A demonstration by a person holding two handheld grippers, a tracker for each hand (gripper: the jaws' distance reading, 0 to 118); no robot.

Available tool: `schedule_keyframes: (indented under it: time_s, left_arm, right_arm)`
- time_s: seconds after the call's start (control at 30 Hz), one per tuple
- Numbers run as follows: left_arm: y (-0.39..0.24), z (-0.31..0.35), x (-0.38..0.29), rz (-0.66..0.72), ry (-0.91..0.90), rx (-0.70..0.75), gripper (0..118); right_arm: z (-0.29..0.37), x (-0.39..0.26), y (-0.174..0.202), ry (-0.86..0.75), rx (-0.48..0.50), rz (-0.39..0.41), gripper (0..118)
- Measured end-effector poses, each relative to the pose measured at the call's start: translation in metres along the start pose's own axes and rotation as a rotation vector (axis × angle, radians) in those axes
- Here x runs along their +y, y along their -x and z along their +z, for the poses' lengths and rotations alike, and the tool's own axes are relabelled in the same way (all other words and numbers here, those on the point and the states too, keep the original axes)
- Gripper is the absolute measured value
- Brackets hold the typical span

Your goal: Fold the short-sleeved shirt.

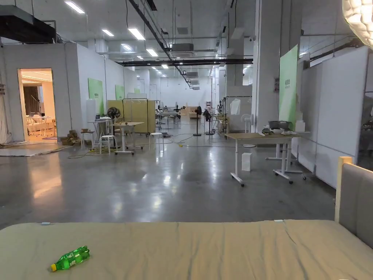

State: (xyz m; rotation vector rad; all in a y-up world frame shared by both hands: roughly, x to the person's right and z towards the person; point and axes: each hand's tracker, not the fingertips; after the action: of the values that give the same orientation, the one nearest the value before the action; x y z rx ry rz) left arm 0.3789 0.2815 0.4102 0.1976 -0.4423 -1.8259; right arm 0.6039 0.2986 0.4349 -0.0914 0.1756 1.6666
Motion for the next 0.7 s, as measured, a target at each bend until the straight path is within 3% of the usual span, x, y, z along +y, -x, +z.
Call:
schedule_keyframes:
  time_s: [0.1,0.17,0.2,0.27,0.33,0.4,0.47,0.53,0.6,0.63,0.67,0.7]
  left_arm:
    - [-0.053,0.008,0.009,-0.299,-0.106,-0.165,0]
    - [-0.078,0.008,0.003,-0.343,-0.146,-0.204,0]
    - [-0.074,0.009,0.003,-0.283,-0.146,-0.184,0]
    - [-0.051,0.01,-0.003,-0.048,-0.123,-0.153,0]
    - [-0.016,0.002,-0.015,0.227,-0.037,-0.075,0]
    - [0.03,-0.002,-0.029,0.586,0.047,0.014,0]
    - [0.059,0.004,-0.048,0.998,0.011,0.068,0]
    - [0.073,0.016,-0.063,1.371,-0.088,0.099,0]
    - [0.07,0.027,-0.064,1.598,-0.115,0.165,0]
    - [0.066,0.034,-0.063,1.643,-0.15,0.195,0]
    - [0.066,0.038,-0.057,1.658,-0.166,0.219,0]
    - [0.066,0.041,-0.054,1.667,-0.133,0.241,0]
  right_arm:
    - [0.005,0.005,0.053,-0.101,0.106,0.343,0]
    - [0.014,0.005,0.069,-0.16,0.177,0.417,0]
    - [0.018,0.003,0.075,-0.172,0.186,0.395,0]
    - [0.022,0.004,0.072,-0.113,0.184,0.258,0]
    - [0.022,0.0,0.048,-0.082,0.138,0.012,0]
    - [0.02,-0.008,0.013,-0.003,-0.013,-0.299,0]
    - [0.022,-0.021,-0.023,0.036,-0.128,-0.68,0]
    - [0.034,-0.045,-0.048,0.016,-0.221,-1.162,0]
    - [0.041,-0.066,-0.046,0.0,-0.22,-1.593,0]
    - [0.042,-0.072,-0.038,-0.016,-0.166,-1.784,0]
    - [0.042,-0.075,-0.033,-0.039,-0.158,-1.866,0]
    - [0.043,-0.076,-0.034,-0.086,-0.174,-1.846,0]
